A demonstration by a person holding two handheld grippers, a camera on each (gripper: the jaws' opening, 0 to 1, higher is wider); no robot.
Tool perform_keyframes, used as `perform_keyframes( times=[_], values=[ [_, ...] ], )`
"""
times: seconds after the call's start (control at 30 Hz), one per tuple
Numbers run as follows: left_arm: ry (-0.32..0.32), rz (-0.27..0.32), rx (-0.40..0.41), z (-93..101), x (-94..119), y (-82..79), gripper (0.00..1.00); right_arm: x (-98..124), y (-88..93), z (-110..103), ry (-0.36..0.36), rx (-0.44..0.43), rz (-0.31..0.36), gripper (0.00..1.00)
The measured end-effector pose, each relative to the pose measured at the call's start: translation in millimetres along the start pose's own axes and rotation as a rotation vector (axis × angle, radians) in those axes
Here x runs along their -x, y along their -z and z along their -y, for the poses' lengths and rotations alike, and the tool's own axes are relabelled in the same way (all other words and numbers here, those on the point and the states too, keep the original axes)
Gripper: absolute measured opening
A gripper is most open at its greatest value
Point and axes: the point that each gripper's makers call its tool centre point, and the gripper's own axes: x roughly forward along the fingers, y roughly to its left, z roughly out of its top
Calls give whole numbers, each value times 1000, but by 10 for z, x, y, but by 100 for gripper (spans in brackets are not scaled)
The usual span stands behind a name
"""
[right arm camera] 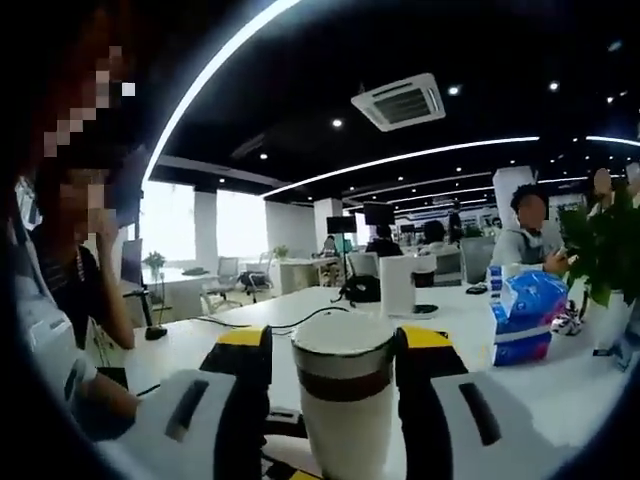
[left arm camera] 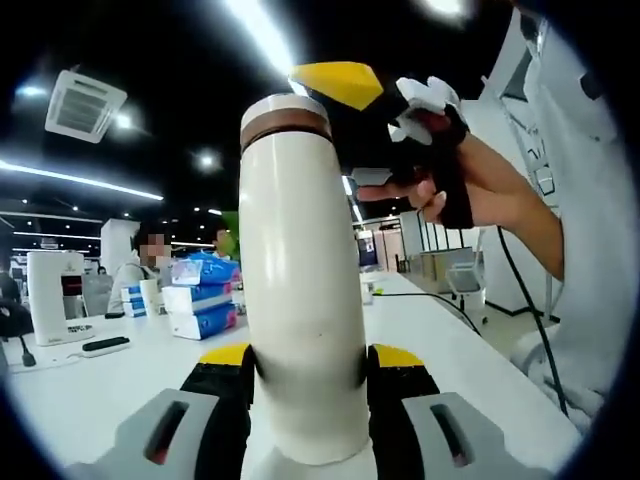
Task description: Grasp the water cup twist off the cup lid place the cup lid on the table
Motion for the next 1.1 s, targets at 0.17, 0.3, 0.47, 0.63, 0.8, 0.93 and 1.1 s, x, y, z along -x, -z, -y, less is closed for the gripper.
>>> perform_keyframes(
  times=[0.17, 0.3, 0.47, 0.63, 0.8, 0.93, 1.1],
  values=[
    [1, 0, 0, 5, 2, 0, 46, -5, 7, 66, 24, 58, -7, 44],
    [0, 0, 1, 3, 6, 3, 46, 6, 26, 62, -2, 63, -9, 44],
    [1, 0, 1, 4, 6, 4, 46, 11, 32, 53, -64, 75, -18, 44],
    [0, 1, 3, 6, 10, 3, 46, 0, 38, 46, -159, 59, -25, 44],
    [-2, 2, 5, -3, 7, 4, 46, -22, 32, 48, -252, 51, -25, 44],
    [-6, 1, 8, -12, 6, 8, 46, -46, 29, 40, -309, 56, -34, 44],
    [-8, 0, 8, -13, 10, 10, 46, -44, 28, 32, -392, 61, -38, 44]
  ],
)
